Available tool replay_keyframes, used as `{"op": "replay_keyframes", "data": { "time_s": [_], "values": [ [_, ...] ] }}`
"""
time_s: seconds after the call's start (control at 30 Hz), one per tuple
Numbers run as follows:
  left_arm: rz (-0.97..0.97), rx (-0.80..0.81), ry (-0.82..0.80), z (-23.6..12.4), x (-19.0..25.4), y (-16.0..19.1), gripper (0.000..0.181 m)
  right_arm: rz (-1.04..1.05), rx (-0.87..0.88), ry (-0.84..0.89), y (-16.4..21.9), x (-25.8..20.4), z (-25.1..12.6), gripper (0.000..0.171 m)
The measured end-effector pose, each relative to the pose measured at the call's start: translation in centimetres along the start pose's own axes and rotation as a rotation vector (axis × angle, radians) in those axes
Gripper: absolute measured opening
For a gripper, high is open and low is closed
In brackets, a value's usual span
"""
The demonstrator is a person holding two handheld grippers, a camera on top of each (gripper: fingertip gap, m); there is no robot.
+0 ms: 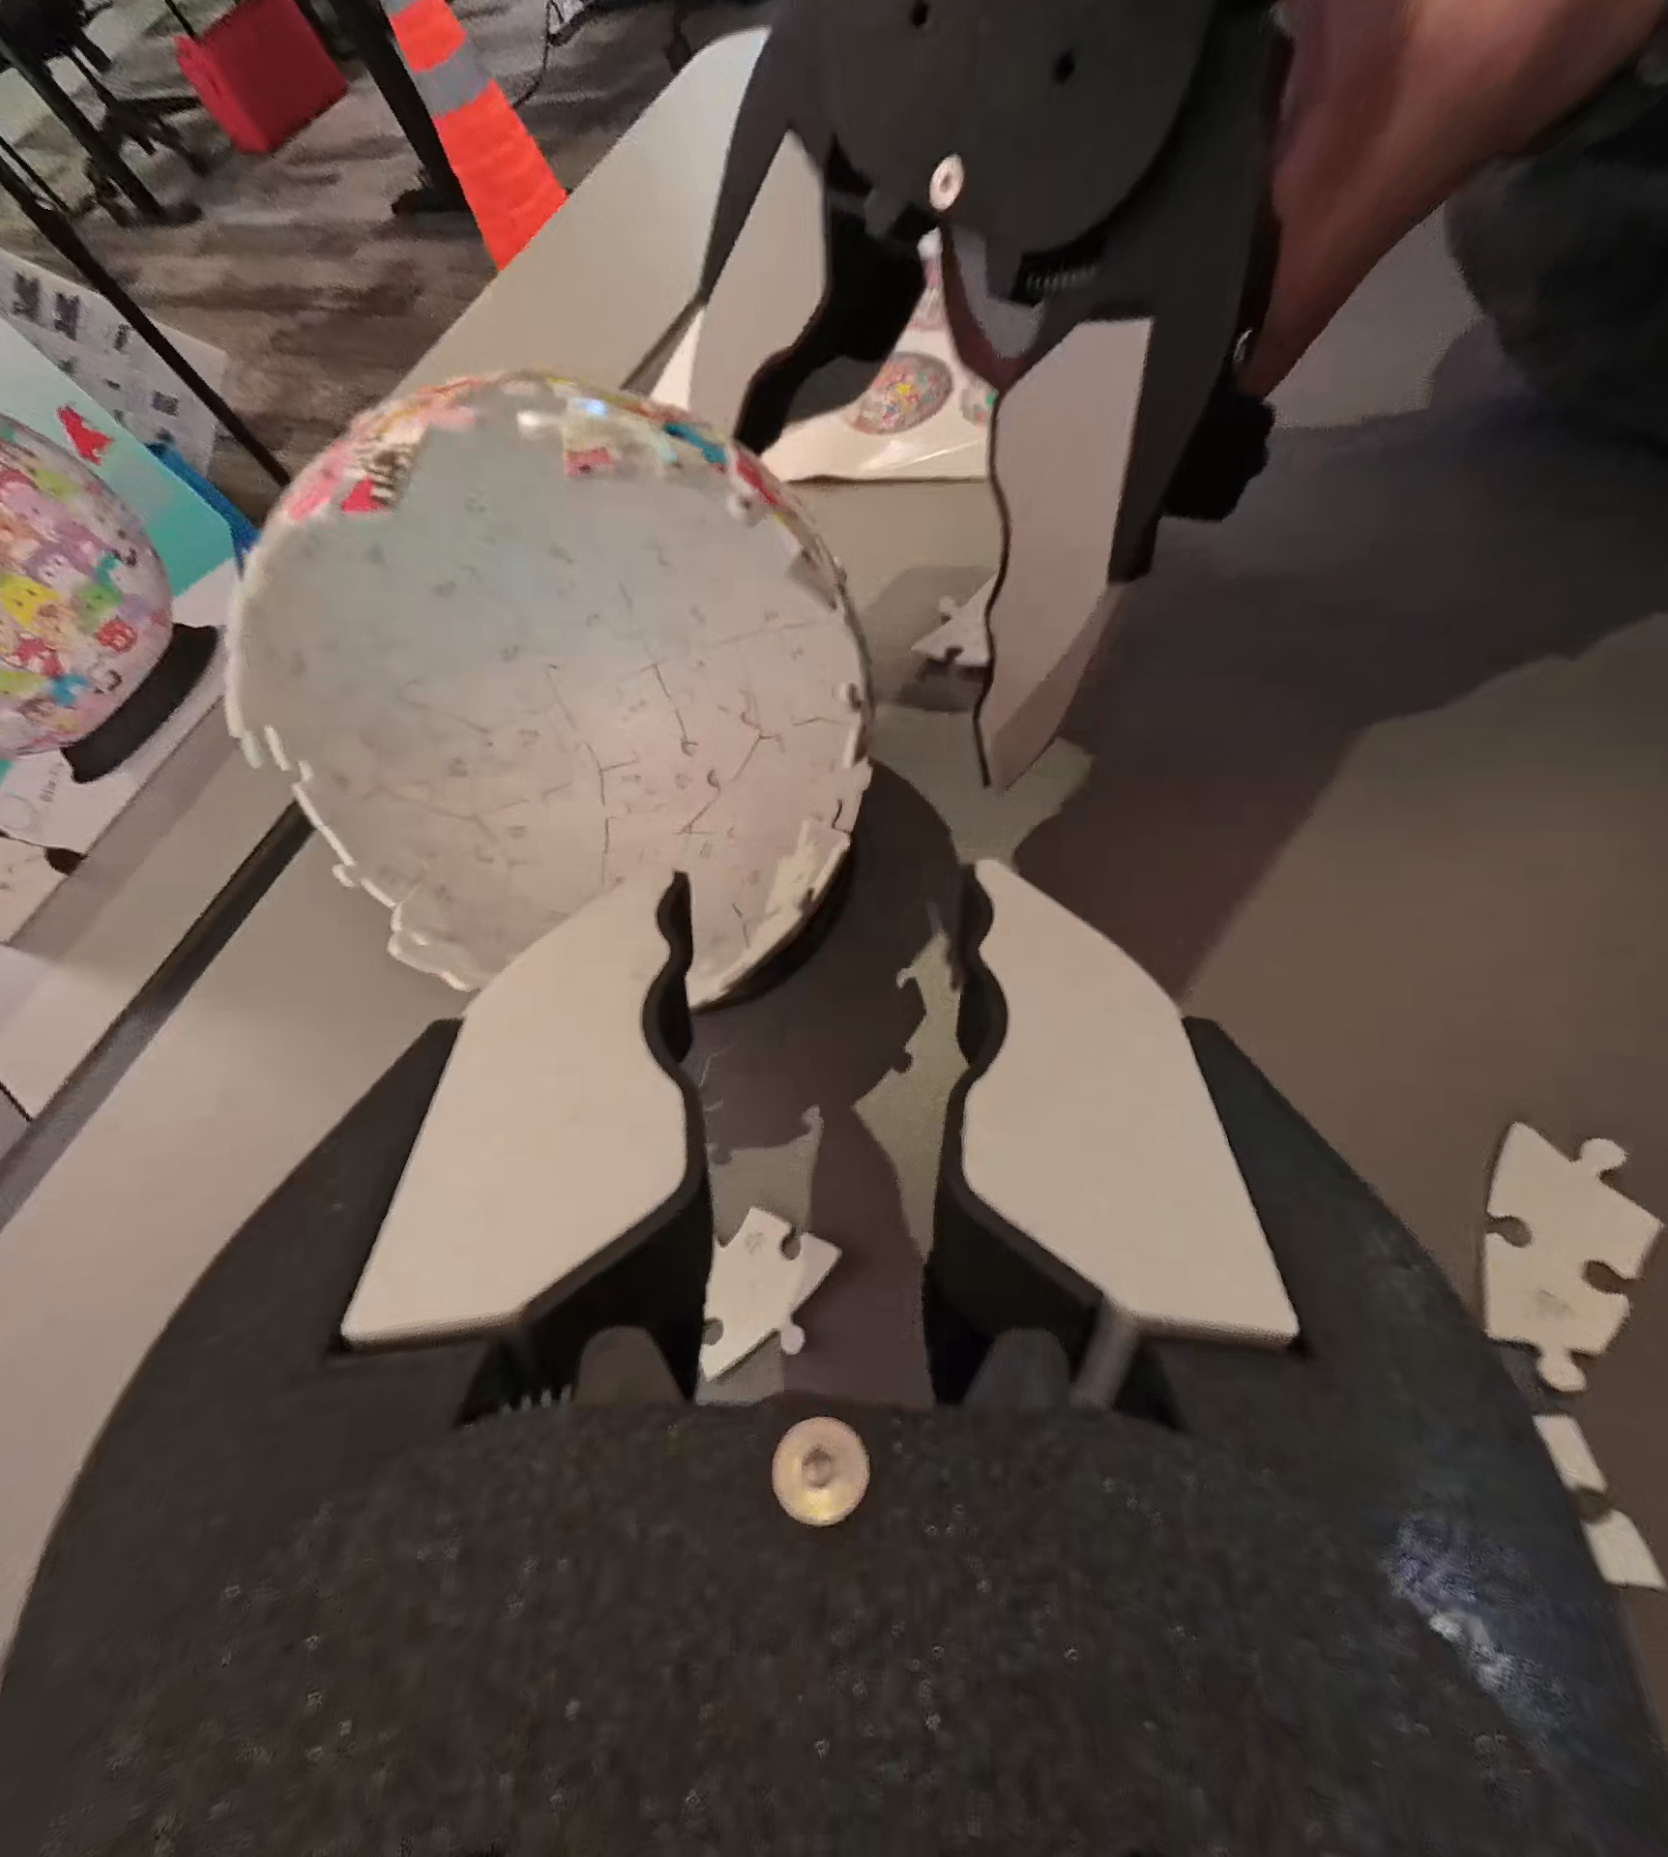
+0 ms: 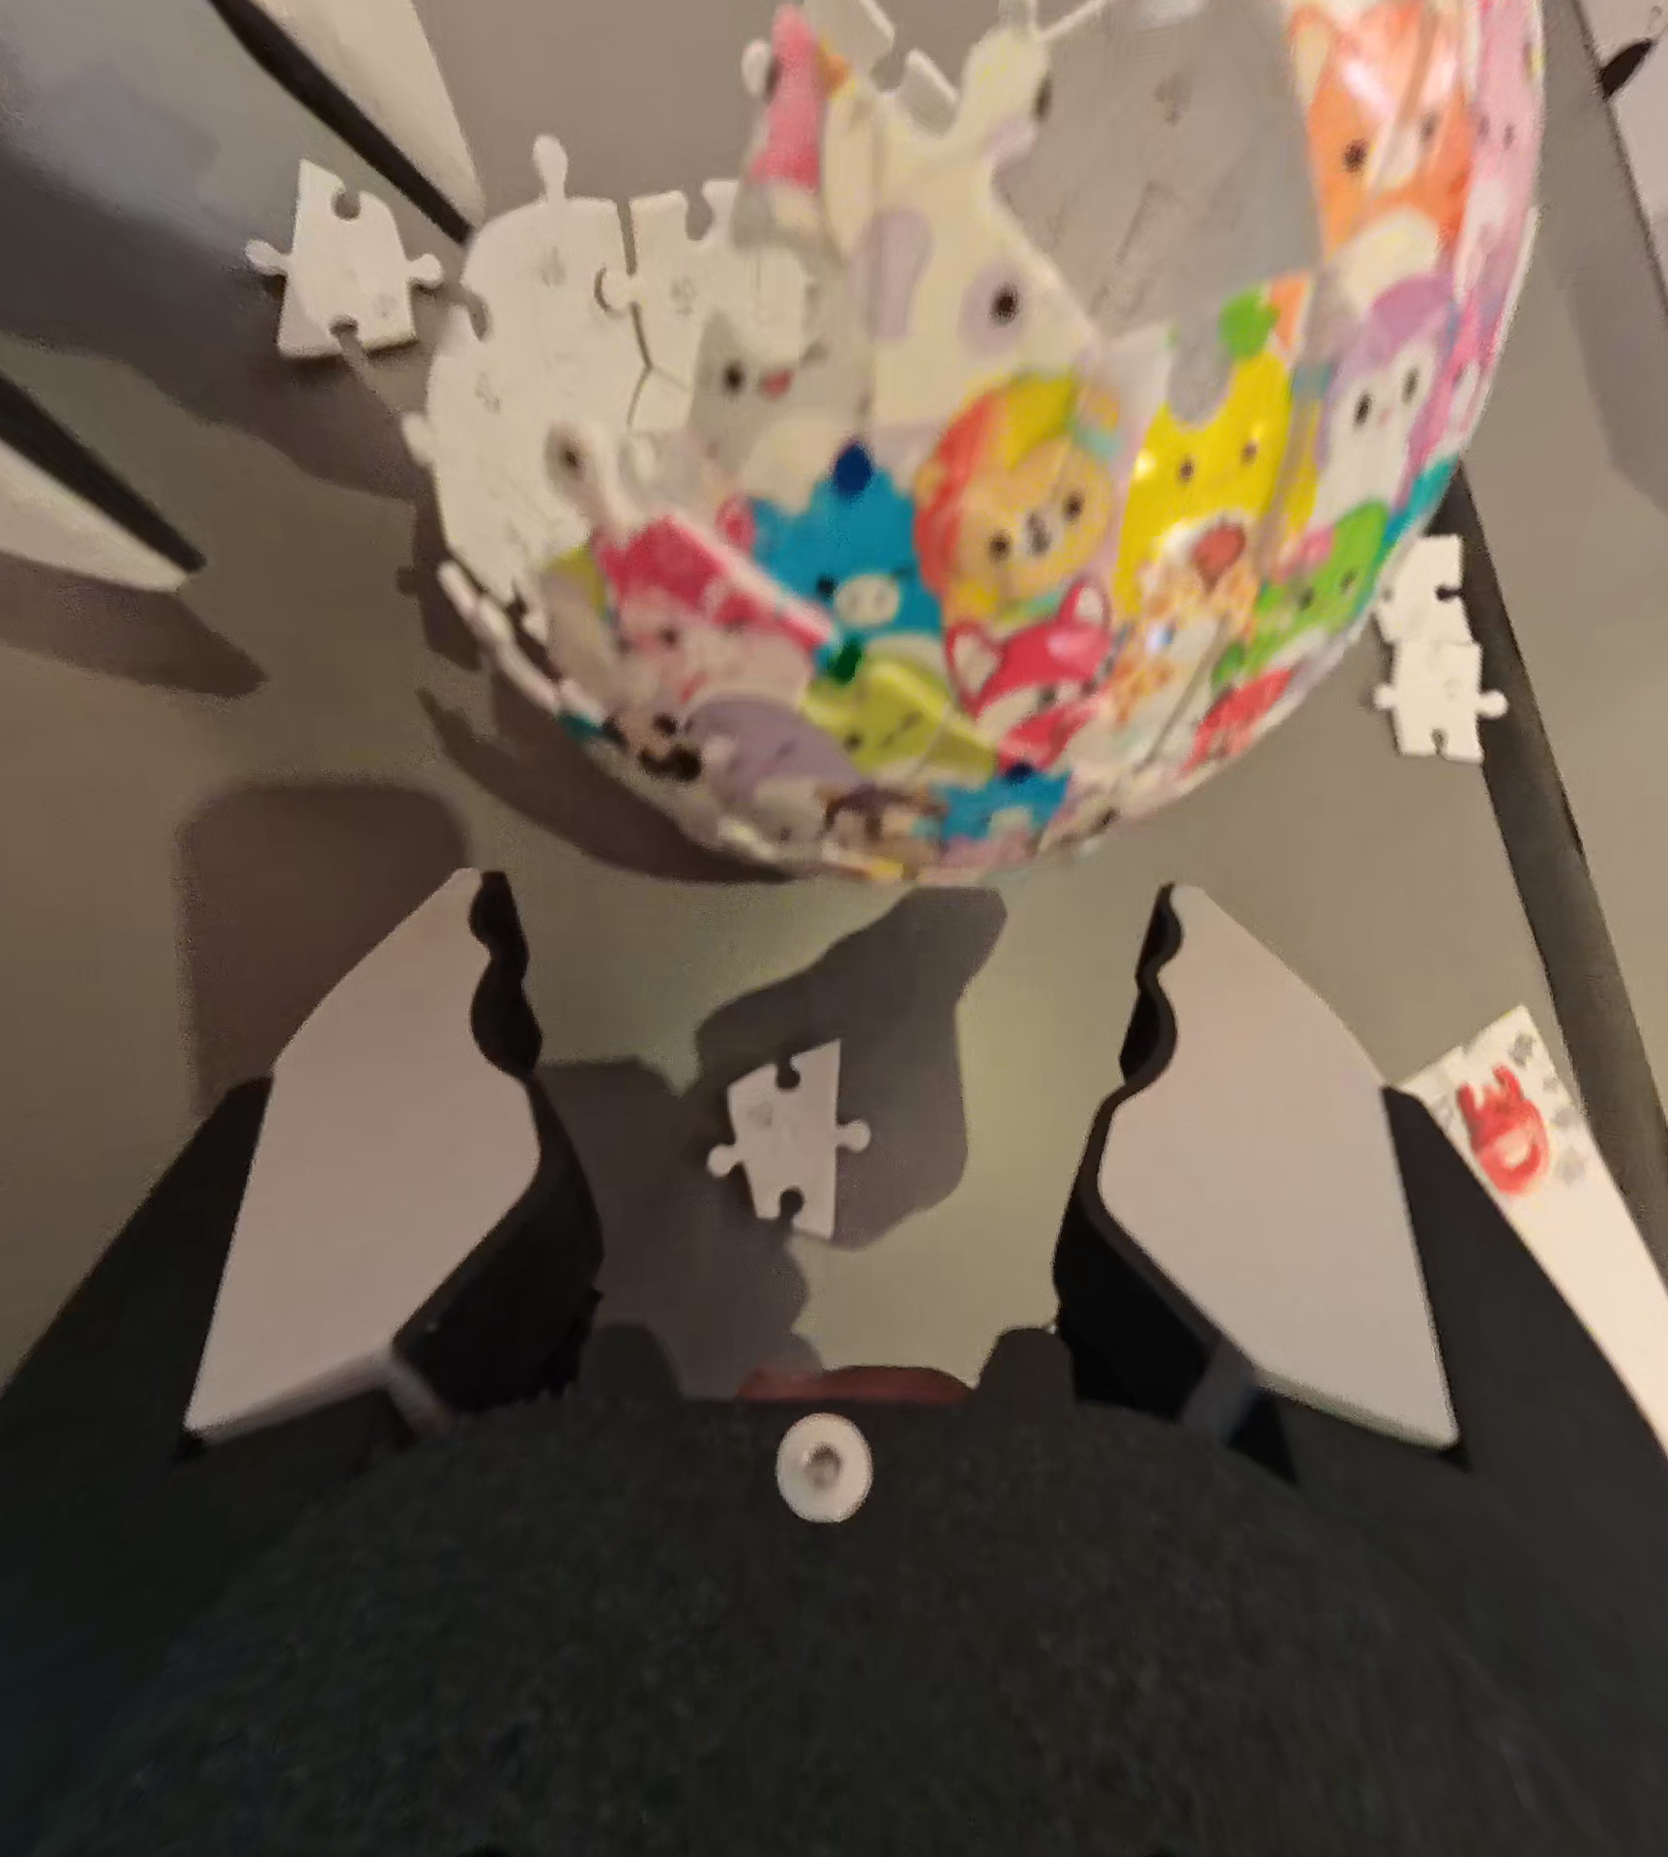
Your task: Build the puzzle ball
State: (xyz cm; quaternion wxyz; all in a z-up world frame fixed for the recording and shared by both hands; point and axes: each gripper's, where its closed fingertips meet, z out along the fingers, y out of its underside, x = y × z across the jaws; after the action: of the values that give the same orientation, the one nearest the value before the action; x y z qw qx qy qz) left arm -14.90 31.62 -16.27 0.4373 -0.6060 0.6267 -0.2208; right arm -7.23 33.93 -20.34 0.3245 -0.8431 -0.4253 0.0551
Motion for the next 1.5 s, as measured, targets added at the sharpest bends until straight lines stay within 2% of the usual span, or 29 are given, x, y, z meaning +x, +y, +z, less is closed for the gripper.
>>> {"op": "replay_keyframes", "data": {
  "time_s": [0.17,0.3,0.47,0.7,0.9,0.97,1.0,1.03,1.17,1.3,1.5],
  "values": [
    [0.106,-0.199,-0.015,2.1,0.0,1.1,0.045,0.066,0.029,0.066,1.3,-1.1,-2.0,0.108],
    [0.215,-0.285,0.019,3.1,0.9,0.7,0.041,0.105,0.057,0.079,1.9,-1.9,-3.4,0.108],
    [0.196,-0.399,0.058,4.3,1.2,1.5,0.043,0.146,0.098,0.061,2.7,-2.3,-4.1,0.108],
    [0.163,-0.468,0.139,4.7,1.3,1.6,0.043,0.161,0.146,0.01,2.9,-2.5,-3.5,0.107],
    [0.22,-0.552,0.234,4.6,1.9,2.5,0.047,0.08,0.13,-0.101,1.4,-5.0,-1.6,0.1],
    [0.235,-0.569,0.27,4.4,2.1,2.7,0.05,0.052,0.141,-0.154,1.0,-6.2,-1.4,0.088],
    [0.239,-0.57,0.283,4.3,2.0,2.7,0.05,0.038,0.151,-0.202,0.8,-7.0,-1.4,0.076],
    [0.242,-0.568,0.292,4.0,1.9,2.7,0.049,0.027,0.169,-0.235,0.4,-7.6,-1.4,0.07],
    [0.212,-0.518,0.321,2.4,1.2,2.4,0.049,-0.057,0.213,-0.24,-1.0,-8.4,-0.6,0.072],
    [0.08,-0.434,0.38,1.3,-0.6,1.4,0.049,-0.234,0.157,-0.142,-0.7,-8.7,0.7,0.059],
    [-0.252,-0.27,0.555,1.5,-1.8,-1.8,0.033,-0.471,0.125,0.136,-2.2,-7.7,1.3,0.044]
  ]
}}
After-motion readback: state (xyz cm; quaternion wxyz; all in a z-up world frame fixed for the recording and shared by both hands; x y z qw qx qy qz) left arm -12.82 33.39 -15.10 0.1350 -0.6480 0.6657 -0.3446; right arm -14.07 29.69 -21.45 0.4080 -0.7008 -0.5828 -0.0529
